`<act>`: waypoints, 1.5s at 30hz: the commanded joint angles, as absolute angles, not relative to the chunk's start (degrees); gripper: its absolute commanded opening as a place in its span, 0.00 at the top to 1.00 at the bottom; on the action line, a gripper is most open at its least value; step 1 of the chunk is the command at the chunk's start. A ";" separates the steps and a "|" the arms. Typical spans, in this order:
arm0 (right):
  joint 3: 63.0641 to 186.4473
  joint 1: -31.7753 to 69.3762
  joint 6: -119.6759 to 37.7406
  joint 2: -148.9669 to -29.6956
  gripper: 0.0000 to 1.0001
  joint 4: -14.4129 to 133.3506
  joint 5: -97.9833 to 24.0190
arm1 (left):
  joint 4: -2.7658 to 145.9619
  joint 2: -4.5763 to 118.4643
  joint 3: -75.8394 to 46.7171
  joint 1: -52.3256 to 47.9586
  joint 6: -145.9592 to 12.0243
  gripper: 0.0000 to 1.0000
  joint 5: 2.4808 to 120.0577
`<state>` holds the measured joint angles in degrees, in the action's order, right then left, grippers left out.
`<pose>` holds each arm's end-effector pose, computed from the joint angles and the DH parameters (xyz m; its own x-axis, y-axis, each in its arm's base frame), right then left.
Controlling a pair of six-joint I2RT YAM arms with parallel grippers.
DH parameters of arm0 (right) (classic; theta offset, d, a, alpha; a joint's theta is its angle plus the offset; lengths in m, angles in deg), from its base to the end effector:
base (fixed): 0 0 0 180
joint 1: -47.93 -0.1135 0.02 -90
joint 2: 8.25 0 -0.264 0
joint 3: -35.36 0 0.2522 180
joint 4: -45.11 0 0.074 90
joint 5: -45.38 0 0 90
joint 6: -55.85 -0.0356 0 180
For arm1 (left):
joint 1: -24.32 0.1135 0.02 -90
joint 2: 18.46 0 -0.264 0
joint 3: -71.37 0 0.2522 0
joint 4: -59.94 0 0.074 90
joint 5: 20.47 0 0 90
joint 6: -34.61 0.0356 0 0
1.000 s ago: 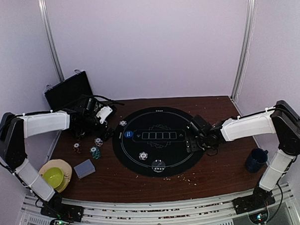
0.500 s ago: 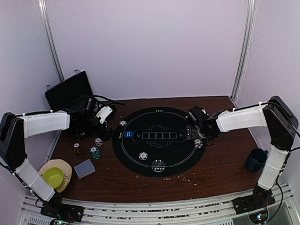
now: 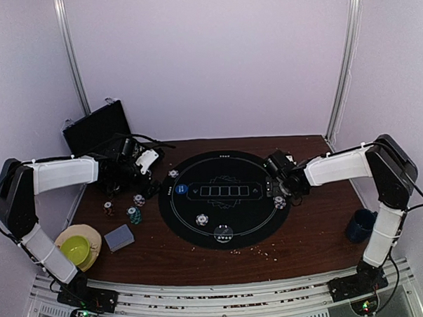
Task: Distribute texas hold em gaming equipment
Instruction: Adjust the poker chips pile in the big blind area.
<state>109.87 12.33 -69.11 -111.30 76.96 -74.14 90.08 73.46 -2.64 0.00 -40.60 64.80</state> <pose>0.2973 0.1912 0.1589 -0.7562 0.0719 -0.6504 0.1522 0.9860 -0.0680 0.3104 -0.1435 0.2184 -0.5377 0.5222 -0.6620 0.6184 0.7779 0.1114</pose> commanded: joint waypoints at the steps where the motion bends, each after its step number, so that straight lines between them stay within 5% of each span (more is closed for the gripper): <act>1: 109.02 12.55 -70.09 -113.10 0.00 75.97 -73.27 | 88.29 73.84 -2.51 0.49 -41.11 0.02 64.52; 45: 107.36 12.51 -65.55 -107.74 0.02 78.07 -61.63 | 88.29 74.10 -2.60 0.41 -41.12 0.02 64.57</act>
<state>105.92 12.33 -68.17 -106.75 75.08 -64.39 90.08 73.48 -2.64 0.00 -40.60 64.80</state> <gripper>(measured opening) 0.985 0.978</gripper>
